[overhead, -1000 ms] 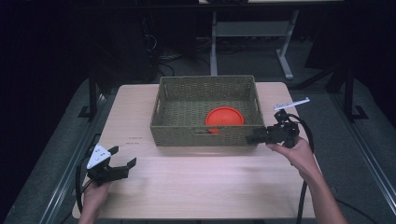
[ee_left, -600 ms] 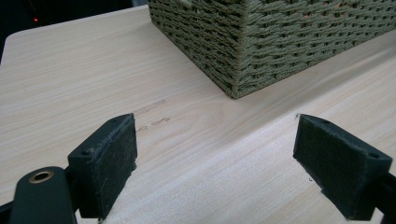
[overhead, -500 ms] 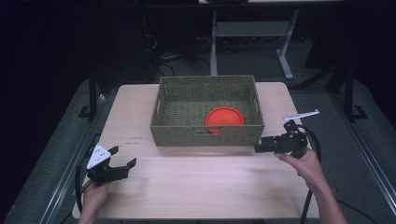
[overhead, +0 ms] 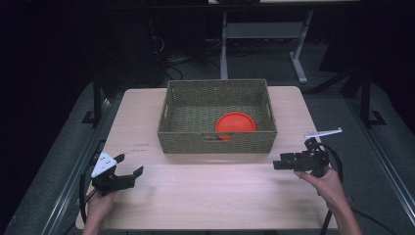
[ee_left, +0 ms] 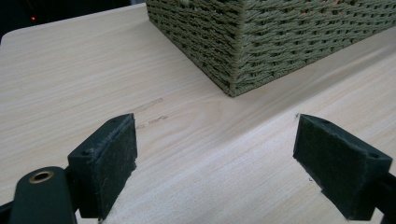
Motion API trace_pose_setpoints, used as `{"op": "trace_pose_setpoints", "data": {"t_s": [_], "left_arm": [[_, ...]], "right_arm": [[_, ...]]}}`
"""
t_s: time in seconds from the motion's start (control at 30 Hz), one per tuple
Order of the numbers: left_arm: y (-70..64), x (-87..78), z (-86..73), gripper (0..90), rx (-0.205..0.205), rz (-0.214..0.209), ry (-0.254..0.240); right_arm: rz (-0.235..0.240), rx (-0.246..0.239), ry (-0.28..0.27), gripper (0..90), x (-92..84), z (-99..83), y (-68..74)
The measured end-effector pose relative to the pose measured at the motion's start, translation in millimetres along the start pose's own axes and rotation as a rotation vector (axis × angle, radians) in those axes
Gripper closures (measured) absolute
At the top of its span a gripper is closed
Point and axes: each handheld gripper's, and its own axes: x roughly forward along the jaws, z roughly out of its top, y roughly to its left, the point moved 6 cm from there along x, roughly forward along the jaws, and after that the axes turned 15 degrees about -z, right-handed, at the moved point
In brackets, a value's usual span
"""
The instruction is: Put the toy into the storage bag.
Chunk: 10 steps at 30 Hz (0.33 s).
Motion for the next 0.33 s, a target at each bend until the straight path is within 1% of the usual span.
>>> {"op": "trace_pose_setpoints", "data": {"t_s": [0.07, 0.13, 0.2, 0.23, 0.3, 0.33], "left_arm": [[0.0, 0.3, -0.2, 12.9, 0.002, -0.001, 0.000], [0.1, 0.7, -0.4, 12.9, 0.004, -0.001, 0.002], [-0.2, 0.6, -0.4, 12.9, -0.007, -0.003, -0.001], [-0.3, 0.7, -0.4, 12.9, -0.006, -0.005, -0.003], [0.1, 1.1, -0.4, 12.9, -0.003, -0.001, 0.002], [0.1, 1.2, -0.5, 12.9, -0.010, -0.001, -0.001]], "right_arm": [[-0.005, 0.013, 0.001, 16.6, -0.6, -6.4, -1.7], [-0.008, 0.011, -0.017, 16.5, -1.2, -12.2, -2.4], [-0.016, 0.011, -0.028, 16.5, -2.2, -18.1, -1.7], [-0.018, 0.013, -0.048, 16.5, -3.8, -20.8, -0.3], [0.001, 0.005, -0.109, 16.2, -8.2, -28.1, 4.6], [-0.009, 0.001, -0.152, 16.2, -10.6, -33.6, 6.6]]}}
